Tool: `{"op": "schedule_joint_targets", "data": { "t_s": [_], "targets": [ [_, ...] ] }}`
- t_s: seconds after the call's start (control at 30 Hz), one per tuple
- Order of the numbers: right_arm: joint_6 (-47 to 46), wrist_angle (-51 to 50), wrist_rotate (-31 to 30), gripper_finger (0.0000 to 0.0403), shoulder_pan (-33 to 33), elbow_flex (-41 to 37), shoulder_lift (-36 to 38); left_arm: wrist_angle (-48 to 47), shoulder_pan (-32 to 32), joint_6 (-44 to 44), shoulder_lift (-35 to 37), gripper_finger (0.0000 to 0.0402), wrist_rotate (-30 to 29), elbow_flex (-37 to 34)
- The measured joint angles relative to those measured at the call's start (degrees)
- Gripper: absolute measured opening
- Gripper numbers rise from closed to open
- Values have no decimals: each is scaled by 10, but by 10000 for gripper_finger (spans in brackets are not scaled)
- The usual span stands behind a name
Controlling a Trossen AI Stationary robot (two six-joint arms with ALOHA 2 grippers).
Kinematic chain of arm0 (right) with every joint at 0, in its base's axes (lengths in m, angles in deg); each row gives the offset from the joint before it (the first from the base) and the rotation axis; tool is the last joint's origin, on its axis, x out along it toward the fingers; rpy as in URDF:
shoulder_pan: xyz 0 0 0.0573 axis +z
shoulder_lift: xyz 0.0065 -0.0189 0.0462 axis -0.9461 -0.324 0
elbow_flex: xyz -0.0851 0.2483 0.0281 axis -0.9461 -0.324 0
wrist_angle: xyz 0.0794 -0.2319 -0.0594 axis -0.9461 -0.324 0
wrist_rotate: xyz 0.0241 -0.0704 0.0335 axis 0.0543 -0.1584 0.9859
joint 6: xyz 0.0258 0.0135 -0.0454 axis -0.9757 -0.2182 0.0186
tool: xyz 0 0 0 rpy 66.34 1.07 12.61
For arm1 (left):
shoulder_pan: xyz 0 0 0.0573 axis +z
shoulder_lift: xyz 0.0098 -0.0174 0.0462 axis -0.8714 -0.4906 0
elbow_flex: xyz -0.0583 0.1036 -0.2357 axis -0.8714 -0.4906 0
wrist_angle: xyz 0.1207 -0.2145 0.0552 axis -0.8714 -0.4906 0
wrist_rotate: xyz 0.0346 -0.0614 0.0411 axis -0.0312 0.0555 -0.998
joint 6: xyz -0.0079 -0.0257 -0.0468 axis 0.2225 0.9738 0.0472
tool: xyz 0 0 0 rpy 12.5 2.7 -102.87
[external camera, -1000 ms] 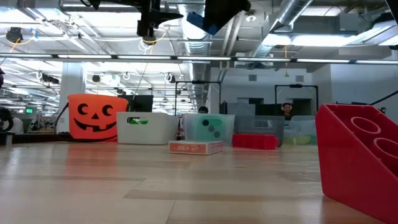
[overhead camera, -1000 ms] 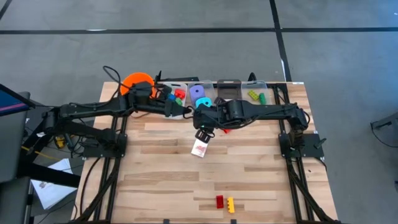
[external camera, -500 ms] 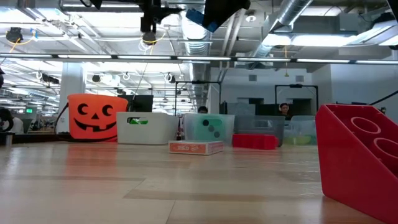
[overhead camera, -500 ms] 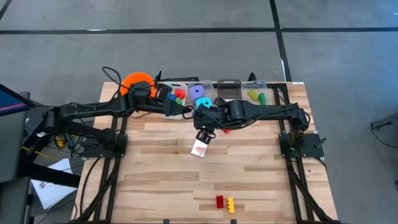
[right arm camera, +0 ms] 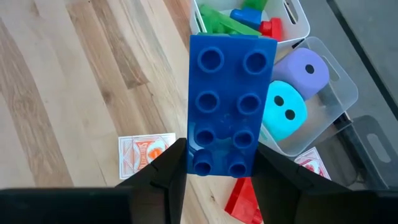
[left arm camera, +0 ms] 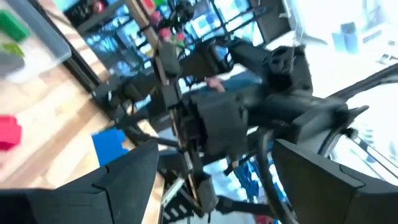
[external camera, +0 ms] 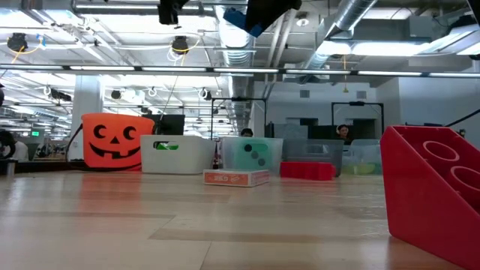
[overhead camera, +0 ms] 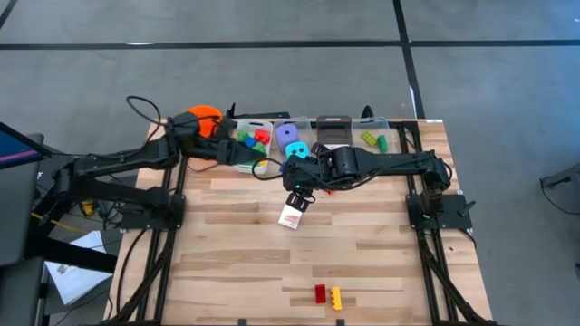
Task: Pick & Place Toys
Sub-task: Put the blue game piece into the right transparent bin
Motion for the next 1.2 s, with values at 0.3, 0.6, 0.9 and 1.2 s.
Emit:
{"op": "schedule_joint_targets", "data": {
  "t_s": [0.3,0.6,0.9,1.2],
  "targets": [
    [4,6,0,143,5,0,-1,-21,52,-1,36,307,-41,1],
    [27,31,0,143,9,0,-1,-120,41,43,-26,307,-77,1],
    [28,30,0,144,9,-1,-2,-23,-3,79,-66,307,-37,1],
    [33,31,0,145,9,-1,-2,-26,-33,80,-75,307,-58,1]
  ]
}}
